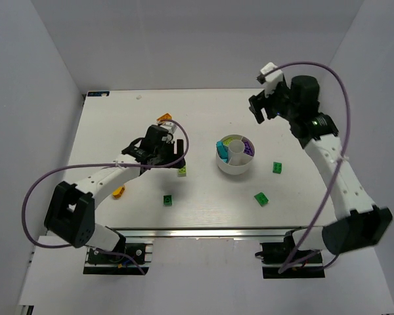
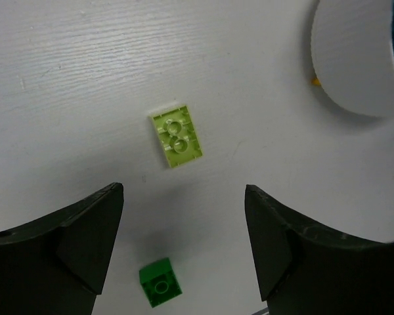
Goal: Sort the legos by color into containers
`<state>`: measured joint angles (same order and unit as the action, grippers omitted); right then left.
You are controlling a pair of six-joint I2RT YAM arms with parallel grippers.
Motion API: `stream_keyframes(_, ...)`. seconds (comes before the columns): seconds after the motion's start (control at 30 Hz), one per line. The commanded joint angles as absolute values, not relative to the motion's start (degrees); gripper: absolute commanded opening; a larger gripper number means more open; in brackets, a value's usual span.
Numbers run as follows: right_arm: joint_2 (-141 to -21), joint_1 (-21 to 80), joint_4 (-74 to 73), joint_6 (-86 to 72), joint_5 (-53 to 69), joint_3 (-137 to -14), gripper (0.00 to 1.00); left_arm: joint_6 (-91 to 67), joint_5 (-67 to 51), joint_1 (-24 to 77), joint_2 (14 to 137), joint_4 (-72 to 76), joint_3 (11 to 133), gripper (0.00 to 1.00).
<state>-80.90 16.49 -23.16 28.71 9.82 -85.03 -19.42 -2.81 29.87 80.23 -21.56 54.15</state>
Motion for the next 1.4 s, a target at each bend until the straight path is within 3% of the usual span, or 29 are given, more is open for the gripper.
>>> stream_keyframes(0.0, -75.07, 15.56, -18.89, 9.69, 21.05, -78.16, 0.80, -26.35, 2.54, 30.23, 83.40, -25.83, 59.84, 0.84)
stream_keyframes(0.13, -68.30, 14.15, -18.20, 4.05, 27.06, -71.20, 0.76, -29.79, 3.78, 30.23, 88.41, -26.71, 62.83, 0.86)
stream_keyframes(0.5, -55.39, 9.50, -6.08, 0.44, 29.35, -56.00, 0.71, -34.71, 10.72, 34.53, 100.62, -30.93, 70.40, 0.85)
stream_keyframes(0.73, -53.70, 7.65, -5.89, -1.05, 31.02, -53.26, 0.68, -36.12, 16.25, 36.83, 104.68, -32.34, 73.47, 0.79)
stream_keyframes(0.97, -53.00, 6.51, -6.24, -0.88, 31.90, -53.09, 0.66, -36.83, 18.28, 37.97, 106.44, -32.88, 73.30, 0.64)
stream_keyframes(1.0, -53.00, 6.42, -6.24, -0.97, 32.08, -52.91, 0.66, -36.91, 18.28, 37.97, 106.44, -32.78, 73.04, 0.58)
stream_keyframes(1.17, -52.91, 5.89, -6.07, -1.05, 32.78, -52.74, 0.64, -36.83, 18.37, 37.97, 107.14, -32.96, 73.74, 0.51)
stream_keyframes(1.37, -52.91, 5.01, -5.71, -0.53, 33.22, -52.30, 0.63, -35.43, 16.62, 38.49, 104.51, -28.41, 73.48, 0.24)
